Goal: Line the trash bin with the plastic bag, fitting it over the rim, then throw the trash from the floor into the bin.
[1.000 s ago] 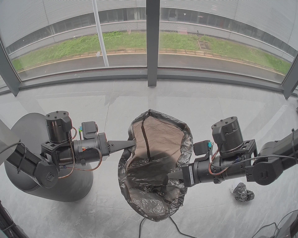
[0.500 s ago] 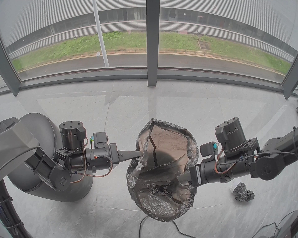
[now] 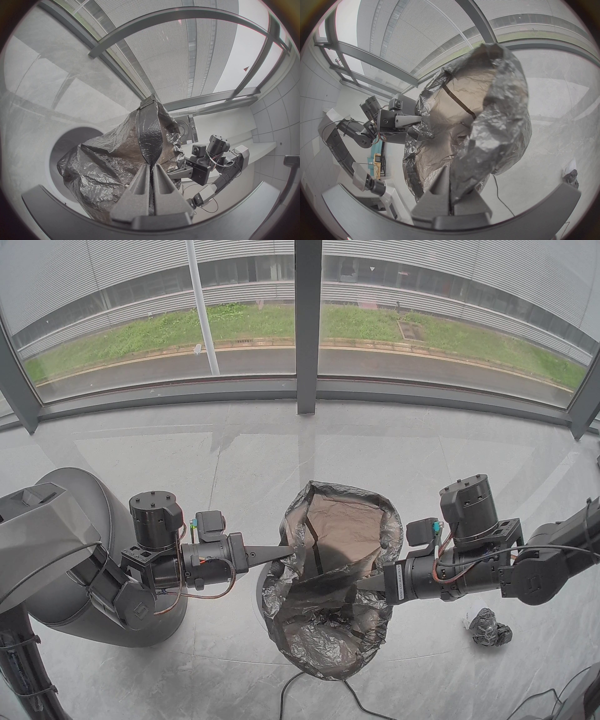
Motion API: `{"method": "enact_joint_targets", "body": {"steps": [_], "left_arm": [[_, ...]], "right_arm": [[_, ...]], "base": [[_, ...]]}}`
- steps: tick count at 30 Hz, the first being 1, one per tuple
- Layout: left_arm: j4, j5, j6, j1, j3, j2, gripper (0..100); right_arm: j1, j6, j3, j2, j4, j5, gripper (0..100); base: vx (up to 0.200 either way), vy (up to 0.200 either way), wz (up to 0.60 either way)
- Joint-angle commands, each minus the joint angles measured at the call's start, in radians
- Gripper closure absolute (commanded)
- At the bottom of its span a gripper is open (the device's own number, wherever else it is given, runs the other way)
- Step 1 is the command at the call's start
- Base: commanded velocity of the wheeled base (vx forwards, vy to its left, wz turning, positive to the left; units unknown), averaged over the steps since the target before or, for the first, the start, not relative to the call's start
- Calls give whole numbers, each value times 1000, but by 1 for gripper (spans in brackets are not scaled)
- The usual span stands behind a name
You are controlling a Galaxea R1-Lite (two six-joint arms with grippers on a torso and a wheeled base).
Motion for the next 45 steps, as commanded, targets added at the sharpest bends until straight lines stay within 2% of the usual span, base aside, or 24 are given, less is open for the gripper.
{"method": "enact_joint_targets", "body": {"steps": [1, 9, 12, 19, 22, 23, 24, 25, 27, 32, 35, 36, 39, 45], "left_arm": [[-48, 2, 1, 49, 5, 63, 100], [-53, 4, 7, 84, 43, 55, 100], [-51, 4, 39, 97, 54, 58, 100], [-49, 21, 102, 63, 41, 74, 100], [-40, 65, 133, 45, 43, 78, 100], [-34, 120, 163, 37, 46, 92, 100], [-33, 133, 169, 35, 46, 95, 100], [-37, 200, 220, 32, 49, 112, 100], [-48, 251, 271, 31, 40, 130, 100], [-66, 277, 309, 22, -3, 152, 100], [-66, 344, 317, 8, -21, 141, 100], [-66, 344, 317, 8, -21, 141, 100], [-51, 398, 318, 14, 14, 109, 100], [-51, 424, 318, 35, 84, 95, 100]], "right_arm": [[0, -13, -19, 130, -72, -2, 100], [9, -28, -53, 196, -79, -4, 100], [9, -27, -55, 218, -84, -4, 100], [21, -27, -39, 224, -90, -16, 100], [13, -31, -36, 224, -90, -39, 100], [-2, -47, -33, 228, -92, -62, 100], [-5, -50, -32, 228, -92, -65, 100], [-22, -71, -30, 228, -92, -77, 100], [-33, -85, -24, 232, -93, -77, 100], [-33, -105, -32, 261, -121, -79, 100], [-25, -125, -36, 294, -187, -77, 100], [-25, -125, -36, 294, -187, -77, 100], [0, -128, -68, 324, -194, -76, 100], [26, -128, -98, 348, -194, -77, 100]], "base": [[0, 0, 0], [0, 0, 0], [0, 0, 0], [0, 0, 0], [0, 0, 0], [0, 0, 0], [0, 0, 0], [0, 0, 0], [0, 0, 0], [0, 0, 0], [0, 0, 0], [0, 0, 0], [0, 0, 0], [0, 0, 0]]}}
